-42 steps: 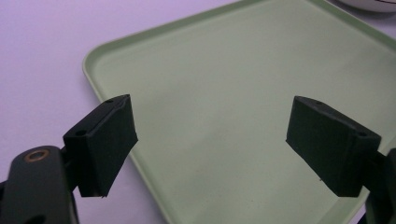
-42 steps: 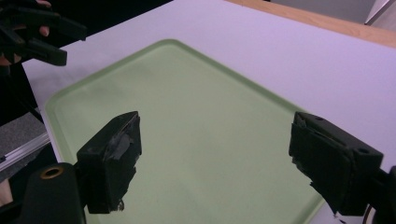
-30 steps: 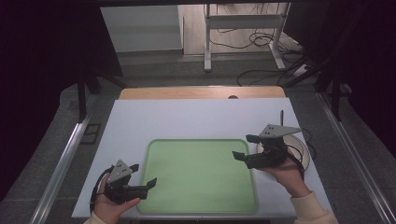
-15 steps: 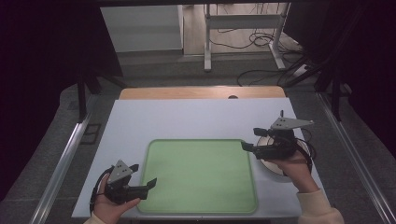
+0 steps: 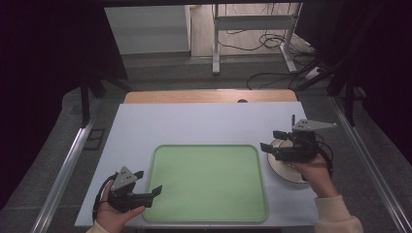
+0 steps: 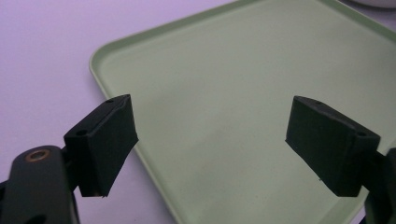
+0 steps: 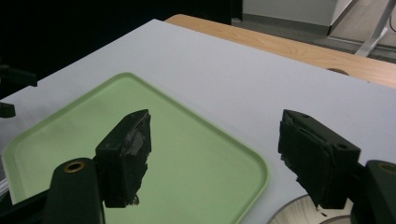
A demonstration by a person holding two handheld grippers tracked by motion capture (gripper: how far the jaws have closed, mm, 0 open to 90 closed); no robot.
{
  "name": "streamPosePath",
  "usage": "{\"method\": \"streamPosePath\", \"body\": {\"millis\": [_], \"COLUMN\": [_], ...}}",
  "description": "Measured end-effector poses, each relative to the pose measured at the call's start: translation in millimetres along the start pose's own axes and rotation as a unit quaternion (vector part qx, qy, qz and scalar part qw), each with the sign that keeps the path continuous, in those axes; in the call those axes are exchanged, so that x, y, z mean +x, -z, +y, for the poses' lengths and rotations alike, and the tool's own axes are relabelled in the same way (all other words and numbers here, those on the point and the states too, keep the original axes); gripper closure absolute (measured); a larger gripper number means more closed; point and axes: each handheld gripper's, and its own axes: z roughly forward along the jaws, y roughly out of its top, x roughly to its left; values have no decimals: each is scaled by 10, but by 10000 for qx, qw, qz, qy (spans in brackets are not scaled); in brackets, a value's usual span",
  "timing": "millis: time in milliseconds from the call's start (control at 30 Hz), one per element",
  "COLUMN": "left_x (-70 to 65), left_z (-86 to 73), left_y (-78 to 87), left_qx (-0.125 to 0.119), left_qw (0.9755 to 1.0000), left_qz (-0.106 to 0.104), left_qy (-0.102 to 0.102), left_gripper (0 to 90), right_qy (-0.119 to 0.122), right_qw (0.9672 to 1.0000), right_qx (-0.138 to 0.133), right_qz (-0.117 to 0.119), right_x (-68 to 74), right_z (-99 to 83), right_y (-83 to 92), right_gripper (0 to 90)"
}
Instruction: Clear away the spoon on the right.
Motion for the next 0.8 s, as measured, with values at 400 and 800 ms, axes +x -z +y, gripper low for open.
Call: {"method": "streamPosePath", "body": {"millis": [400, 800], "left_x": [20, 18], "left_z": [-2, -3], "left_y": [14, 3], "left_qx": [-19, 6], "left_qw": [10000, 10000], "left_qz": [4, 2], "left_qy": [7, -20], "left_gripper": [156, 160], "right_qy": [-254, -531], "right_qw": [9995, 9976], "right_qx": [-138, -254], "right_qz": [-123, -373], "right_x": [-190, -453], "right_z": [-42, -96], "right_y": [143, 257], "right_gripper": [274, 277]}}
